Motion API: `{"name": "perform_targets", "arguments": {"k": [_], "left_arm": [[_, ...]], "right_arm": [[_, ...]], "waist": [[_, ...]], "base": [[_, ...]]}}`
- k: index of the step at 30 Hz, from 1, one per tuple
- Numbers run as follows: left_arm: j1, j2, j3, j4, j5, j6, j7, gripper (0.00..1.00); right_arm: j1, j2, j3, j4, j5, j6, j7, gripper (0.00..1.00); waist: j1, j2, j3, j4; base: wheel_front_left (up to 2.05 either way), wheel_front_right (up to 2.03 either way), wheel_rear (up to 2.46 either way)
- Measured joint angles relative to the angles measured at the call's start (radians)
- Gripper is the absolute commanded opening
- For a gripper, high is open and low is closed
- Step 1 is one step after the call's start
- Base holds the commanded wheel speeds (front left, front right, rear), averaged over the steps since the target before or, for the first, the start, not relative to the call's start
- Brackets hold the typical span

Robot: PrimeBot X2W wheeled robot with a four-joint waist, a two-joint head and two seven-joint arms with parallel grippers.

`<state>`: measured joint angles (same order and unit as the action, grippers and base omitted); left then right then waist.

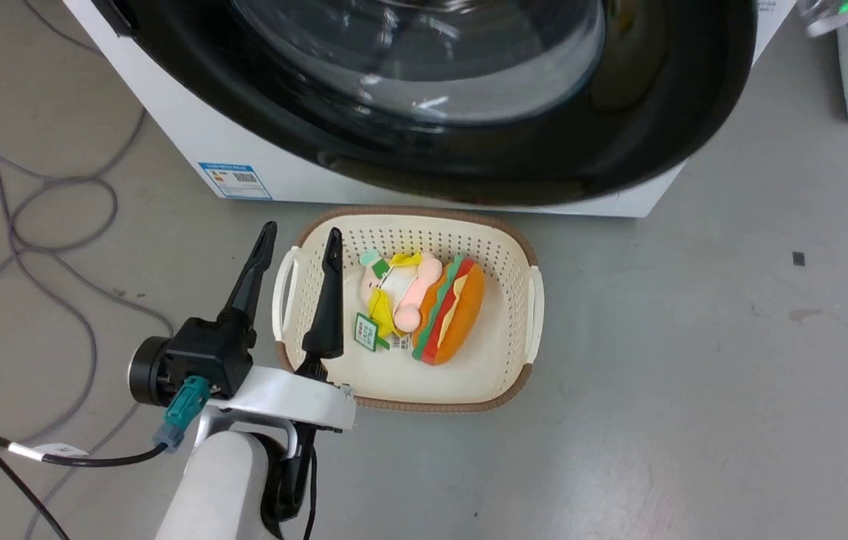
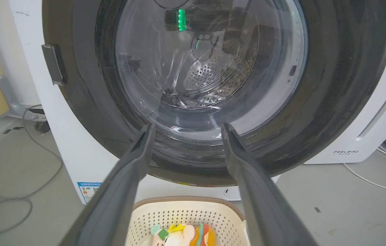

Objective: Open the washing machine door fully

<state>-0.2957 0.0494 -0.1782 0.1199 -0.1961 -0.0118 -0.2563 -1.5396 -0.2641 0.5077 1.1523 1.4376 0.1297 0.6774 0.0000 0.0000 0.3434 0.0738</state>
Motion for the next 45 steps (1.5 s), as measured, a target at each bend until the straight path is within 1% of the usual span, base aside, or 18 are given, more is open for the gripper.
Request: {"name": "perform_targets", "arguments": {"k": [6, 11, 15, 21, 26, 35, 41, 45], "left_arm": [[0.006, 0.0, -0.004, 0.013, 0.0, 0.001, 0.0, 1.0], [0.033, 0.0, -0.005, 0.028, 0.002, 0.005, 0.0, 1.0], [0.069, 0.0, -0.001, 0.044, 0.021, 0.01, 0.0, 1.0], [0.109, 0.0, 0.007, 0.067, 0.049, 0.009, 0.0, 1.0], [0.135, 0.0, 0.013, 0.081, 0.063, 0.006, 0.0, 1.0], [0.154, 0.0, 0.018, 0.088, 0.071, -0.002, 0.0, 1.0], [0.16, 0.0, 0.01, 0.088, 0.07, -0.001, 0.0, 1.0], [0.168, 0.0, 0.005, 0.089, 0.069, -0.001, 0.0, 1.0]], "right_arm": [[0.059, 0.013, -0.001, -0.011, 0.014, 0.0, 0.026, 0.0], [0.134, 0.019, -0.001, -0.043, 0.025, 0.0, 0.044, 0.0], [0.216, 0.031, -0.001, -0.09, 0.042, 0.0, 0.062, 0.0], [0.338, 0.068, 0.003, -0.172, 0.065, 0.0, 0.08, 0.0], [0.413, 0.076, 0.003, -0.238, 0.085, 0.0, 0.093, 0.0], [0.517, 0.096, 0.015, -0.353, 0.104, 0.0, 0.124, 0.0], [0.555, 0.109, 0.019, -0.392, 0.113, 0.0, 0.142, 0.0], [0.578, 0.109, 0.037, -0.445, 0.11, 0.0, 0.157, 0.0]], "waist": [[0.0, 0.0, -0.04, 0.004], [-0.0001, 0.0, -0.087, 0.006], [-0.0001, 0.0, -0.13, 0.004], [-0.0001, 0.0, -0.189, -0.003], [-0.0001, 0.0, -0.228, -0.006], [-0.0001, 0.0, -0.258, -0.002], [-0.0001, 0.0, -0.263, 0.003], [-0.0001, 0.0, -0.264, 0.006]], "base": [[0.0, 0.0, 0.0], [0.0, 0.0, 0.0], [0.0, 0.0, 0.0], [0.0, 0.0, 0.0], [0.0, 0.0, 0.0], [0.0, 0.0, 0.0], [0.0, 0.0, 0.0], [0.0, 0.0, 0.0]]}}
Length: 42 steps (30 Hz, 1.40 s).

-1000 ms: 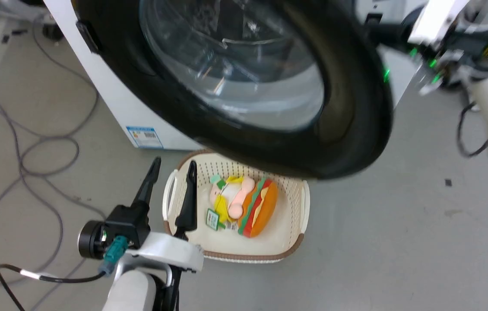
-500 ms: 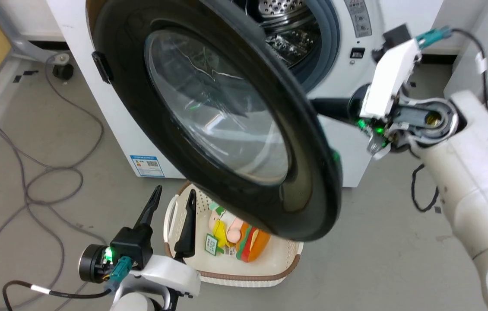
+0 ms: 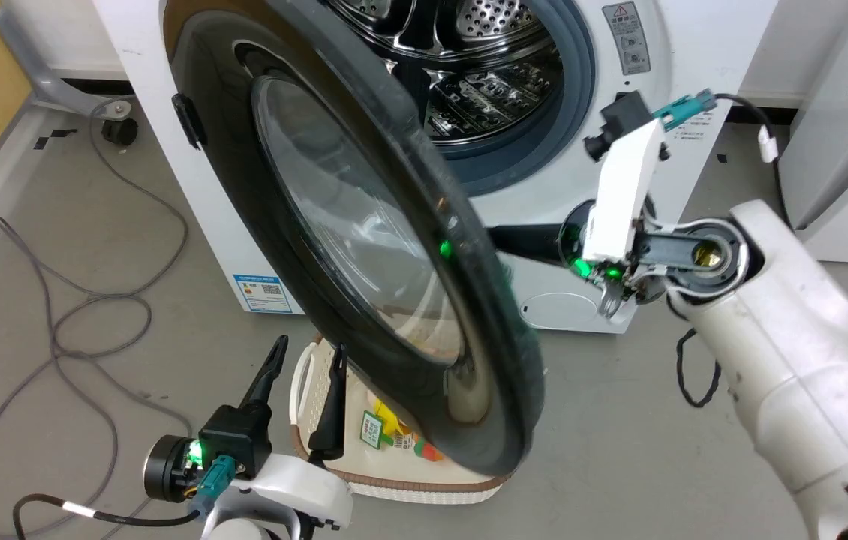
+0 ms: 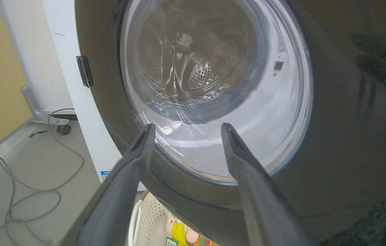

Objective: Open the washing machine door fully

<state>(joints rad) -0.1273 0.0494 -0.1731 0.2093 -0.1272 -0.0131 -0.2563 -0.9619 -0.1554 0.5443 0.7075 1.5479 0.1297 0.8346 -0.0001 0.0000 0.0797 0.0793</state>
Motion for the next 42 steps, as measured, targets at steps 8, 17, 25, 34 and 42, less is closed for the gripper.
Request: {"name": "perform_targets", "arguments": {"k": [8, 17, 25, 34, 42], "left_arm": [[0.001, 0.0, -0.003, 0.004, -0.008, 0.001, 0.0, 1.0], [0.003, 0.0, -0.003, 0.004, -0.01, 0.003, 0.0, 1.0], [0.01, 0.0, 0.012, 0.004, -0.017, 0.01, 0.0, 1.0], [0.032, 0.0, 0.032, 0.008, -0.017, 0.011, 0.0, 1.0], [0.049, 0.0, 0.048, 0.008, -0.017, 0.011, 0.0, 1.0]], "right_arm": [[0.088, -0.004, 0.018, -0.129, 0.002, 0.0, 0.023, 0.0], [0.195, -0.026, -0.066, -0.224, -0.095, 0.0, -0.291, 1.0], [0.402, -0.006, -0.223, -0.29, -0.216, 0.0, -0.761, 1.0], [0.731, 0.042, -0.446, -0.432, -0.274, 0.0, -1.071, 1.0], [0.945, 0.075, -0.613, -0.571, -0.672, 0.0, -1.092, 1.0]], "waist": [[0.0001, 0.0, -0.005, 0.002], [0.0001, 0.0, -0.01, -0.003], [0.0001, 0.0, -0.014, -0.014], [0.0, 0.0, -0.039, -0.018], [0.0001, 0.0001, -0.049, -0.025]], "base": [[0.0, 0.0, 0.0], [0.0, 0.0, 0.0], [0.0, 0.0, 0.0], [0.0, 0.0, 0.0], [0.0, 0.0, 0.0]]}}
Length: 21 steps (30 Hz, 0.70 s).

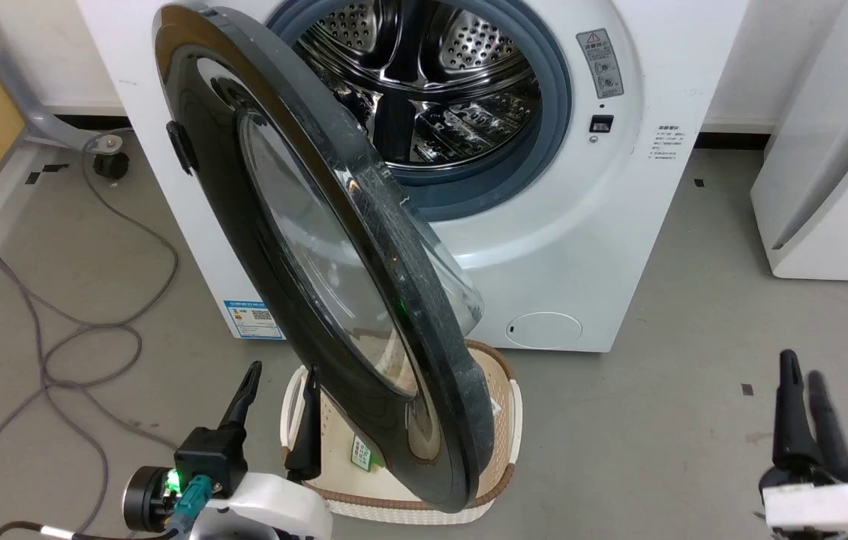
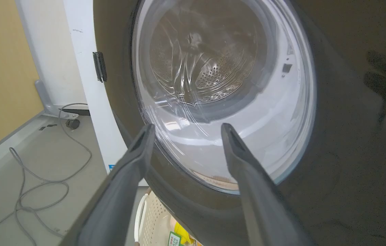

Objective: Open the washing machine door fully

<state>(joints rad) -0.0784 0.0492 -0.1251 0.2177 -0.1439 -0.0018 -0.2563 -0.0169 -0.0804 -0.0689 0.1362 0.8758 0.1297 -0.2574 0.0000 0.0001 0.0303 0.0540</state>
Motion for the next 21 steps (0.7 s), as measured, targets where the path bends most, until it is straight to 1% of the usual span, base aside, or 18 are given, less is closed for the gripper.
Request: {"name": "perform_targets", "arguments": {"k": [5, 8, 10, 13, 16, 21], "left_arm": [[0.001, 0.0, 0.007, 0.0, 0.0, -0.001, 0.0, 1.0], [0.001, 0.0, 0.007, 0.0, 0.0, -0.001, 0.0, 1.0], [0.001, 0.0, 0.006, 0.0, 0.0, -0.001, 0.0, 1.0], [0.001, 0.0, 0.005, 0.0, 0.0, -0.001, 0.0, 1.0], [0.001, 0.0, 0.004, 0.0, 0.0, -0.001, 0.0, 1.0], [0.001, 0.0, 0.001, 0.002, 0.002, -0.001, 0.0, 1.0]], "right_arm": [[0.059, 0.017, -0.061, -0.111, -0.379, 0.0, 0.001, 1.0], [0.079, 0.022, -0.071, -0.172, -0.542, 0.0, 0.022, 1.0], [0.089, 0.023, -0.069, -0.209, -0.624, 0.0, 0.046, 1.0], [0.105, 0.024, -0.049, -0.241, -0.695, 0.0, 0.083, 1.0], [0.121, 0.025, -0.028, -0.244, -0.747, 0.0, 0.117, 1.0], [0.131, 0.026, -0.01, -0.204, -0.779, 0.0, 0.134, 1.0]], "waist": [[0.0, 0.0, 0.002, -0.005], [0.0, 0.0, 0.001, -0.004], [0.0, 0.0, 0.003, -0.004], [0.0, 0.0, 0.006, -0.005], [0.0, 0.0, 0.01, -0.007], [0.0, 0.0, 0.013, -0.007]], "base": [[0.0, 0.0, 0.0], [0.0, 0.0, 0.0], [0.0, 0.0, 0.0], [0.0, 0.0, 0.0], [0.0, 0.0, 0.0], [0.0, 0.0, 0.0]]}}
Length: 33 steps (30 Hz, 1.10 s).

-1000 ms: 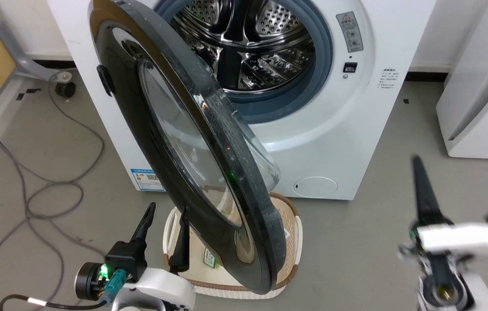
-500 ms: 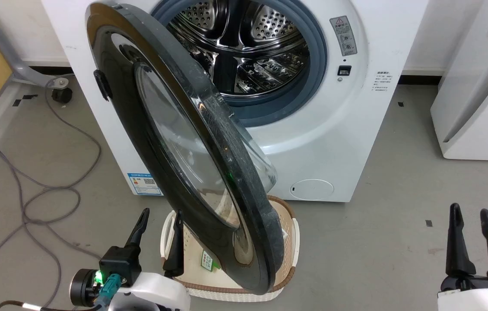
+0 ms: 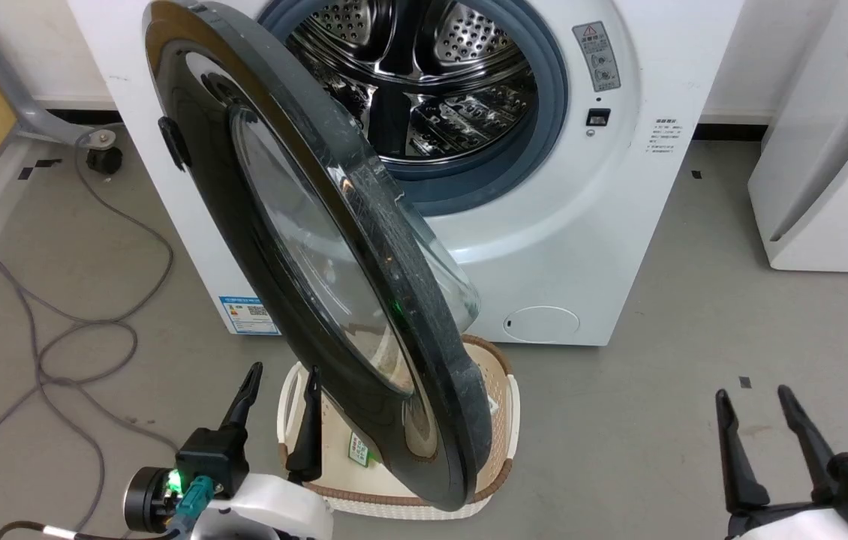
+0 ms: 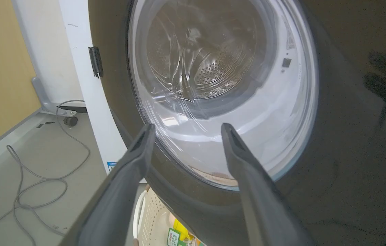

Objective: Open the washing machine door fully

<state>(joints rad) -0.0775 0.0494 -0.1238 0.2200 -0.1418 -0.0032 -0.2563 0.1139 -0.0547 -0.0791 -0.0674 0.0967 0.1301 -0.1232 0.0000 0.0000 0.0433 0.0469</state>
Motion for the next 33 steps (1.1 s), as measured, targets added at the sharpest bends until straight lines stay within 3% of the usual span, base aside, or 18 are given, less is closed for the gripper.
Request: {"name": "perform_targets", "arguments": {"k": [11, 12, 14, 15, 33], "left_arm": [[0.0, 0.0, -0.002, 0.003, 0.033, -0.008, 0.0, 1.0], [0.0, 0.0, -0.002, 0.004, 0.033, -0.008, 0.0, 0.85], [0.0, 0.0, -0.003, 0.008, 0.033, -0.008, 0.0, 0.17], [0.0, 0.0, -0.003, 0.011, 0.033, -0.008, 0.0, 0.0], [-0.001, 0.001, 0.003, -0.029, 0.025, -0.016, 0.0, 0.0]], "right_arm": [[-0.004, 0.0, 0.023, 0.052, 0.02, 0.0, -0.011, 1.0], [-0.004, 0.0, 0.024, 0.053, 0.02, 0.0, -0.011, 1.0], [-0.004, 0.0, 0.023, 0.055, 0.02, 0.0, -0.011, 1.0], [-0.004, 0.0, 0.024, 0.055, 0.02, 0.0, -0.011, 1.0], [-0.005, 0.0, 0.024, 0.06, 0.03, 0.0, -0.017, 1.0]], "waist": [[0.0, 0.0, 0.004, -0.003], [0.0, 0.0, 0.004, -0.002], [0.0, 0.0, 0.003, -0.002], [0.0, 0.0, 0.002, -0.002], [0.0, 0.0, 0.003, 0.004]], "base": [[0.0, 0.0, 0.0], [0.0, 0.0, 0.0], [0.0, 0.0, 0.0], [0.0, 0.0, 0.0], [0.0, 0.0, 0.0]]}}
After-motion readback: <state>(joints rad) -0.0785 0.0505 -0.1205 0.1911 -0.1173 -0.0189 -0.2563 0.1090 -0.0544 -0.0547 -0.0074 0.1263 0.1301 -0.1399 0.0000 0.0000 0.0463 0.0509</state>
